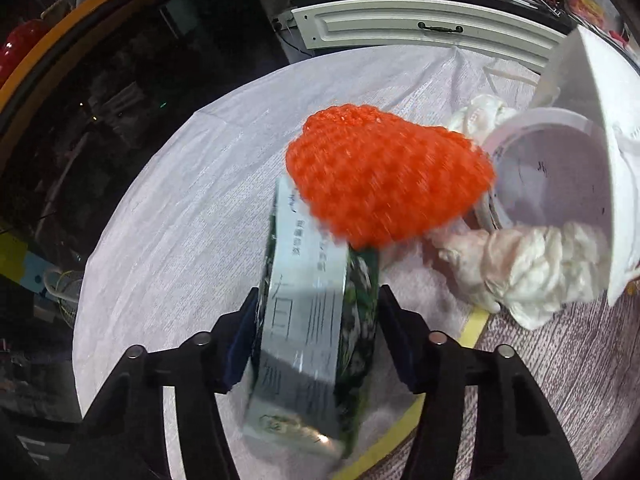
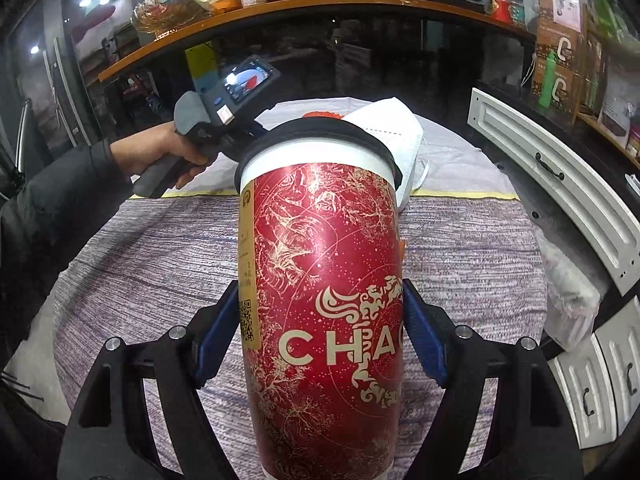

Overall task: Collect trash
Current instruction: 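Grasp the red cup with the right gripper while the left gripper grasps the green carton, then carry the red cup and green carton to the black bin and release both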

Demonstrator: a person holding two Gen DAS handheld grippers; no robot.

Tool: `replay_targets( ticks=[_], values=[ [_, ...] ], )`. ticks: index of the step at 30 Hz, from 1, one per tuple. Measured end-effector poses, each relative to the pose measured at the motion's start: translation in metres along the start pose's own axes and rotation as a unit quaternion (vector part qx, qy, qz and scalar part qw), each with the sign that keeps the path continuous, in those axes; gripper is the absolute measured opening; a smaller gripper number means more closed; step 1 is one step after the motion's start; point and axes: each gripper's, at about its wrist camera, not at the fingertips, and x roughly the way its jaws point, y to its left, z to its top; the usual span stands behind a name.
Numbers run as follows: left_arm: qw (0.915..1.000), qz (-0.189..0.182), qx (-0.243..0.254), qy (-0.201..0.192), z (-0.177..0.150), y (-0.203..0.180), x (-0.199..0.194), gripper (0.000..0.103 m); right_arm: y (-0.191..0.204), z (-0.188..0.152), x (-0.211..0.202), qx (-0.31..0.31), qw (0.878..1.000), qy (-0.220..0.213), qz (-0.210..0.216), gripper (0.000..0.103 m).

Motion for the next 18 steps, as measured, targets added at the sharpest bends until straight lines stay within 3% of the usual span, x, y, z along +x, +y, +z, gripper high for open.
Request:
replay_targets(
  ticks=[6, 18],
  values=[
    [0.9997, -0.007, -0.022, -0.012, -0.023, -0.004, -0.018, 0.054, 0.003, -0.013, -0.016, 0.008, 1.0, -0.014, 0.005, 0.077],
    [0.9921, -0.03, -0.097, -0.073, -0.094, -0.041, -0.081, 0.05, 0.003, -0.06, -0.048, 0.039, 0.999, -0.029, 0.006, 0.077]
  ],
)
